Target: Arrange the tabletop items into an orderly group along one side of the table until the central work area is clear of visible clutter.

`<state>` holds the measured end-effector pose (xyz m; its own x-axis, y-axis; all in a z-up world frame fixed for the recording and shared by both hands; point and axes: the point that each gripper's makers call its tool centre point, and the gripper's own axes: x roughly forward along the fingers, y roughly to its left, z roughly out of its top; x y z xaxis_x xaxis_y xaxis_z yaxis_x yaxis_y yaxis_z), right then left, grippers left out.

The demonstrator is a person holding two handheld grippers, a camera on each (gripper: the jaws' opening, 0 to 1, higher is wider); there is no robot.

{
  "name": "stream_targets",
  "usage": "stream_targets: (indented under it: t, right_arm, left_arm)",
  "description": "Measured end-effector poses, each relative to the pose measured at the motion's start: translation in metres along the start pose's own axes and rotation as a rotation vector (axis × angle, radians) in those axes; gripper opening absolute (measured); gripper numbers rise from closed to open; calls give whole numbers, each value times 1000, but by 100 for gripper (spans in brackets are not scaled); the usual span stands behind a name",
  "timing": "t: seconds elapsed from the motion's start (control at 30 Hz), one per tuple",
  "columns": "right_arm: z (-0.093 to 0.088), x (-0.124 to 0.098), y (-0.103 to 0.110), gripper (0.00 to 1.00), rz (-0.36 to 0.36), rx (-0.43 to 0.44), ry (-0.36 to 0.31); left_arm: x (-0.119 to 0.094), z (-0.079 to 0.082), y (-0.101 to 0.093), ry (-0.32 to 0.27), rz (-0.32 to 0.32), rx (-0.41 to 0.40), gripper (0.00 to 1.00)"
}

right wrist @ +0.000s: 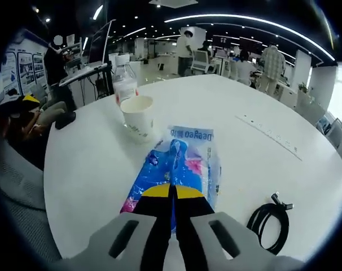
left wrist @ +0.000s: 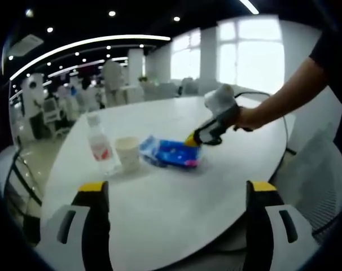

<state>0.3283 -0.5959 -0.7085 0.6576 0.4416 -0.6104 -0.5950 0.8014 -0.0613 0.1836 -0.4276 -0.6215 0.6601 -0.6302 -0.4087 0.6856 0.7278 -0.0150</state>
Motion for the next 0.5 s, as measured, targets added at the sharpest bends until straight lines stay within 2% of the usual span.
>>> stream_targets:
  t: [0.27,0.5]
  right_arm:
    - [-1,-2,-1,1,-10,-17,13]
    - [-3,2,1,8,-5,-8,22]
  left_arm:
    - [0,0,0,-1,2,1,98]
    - [-1,0,-1,-1,3,-1,97]
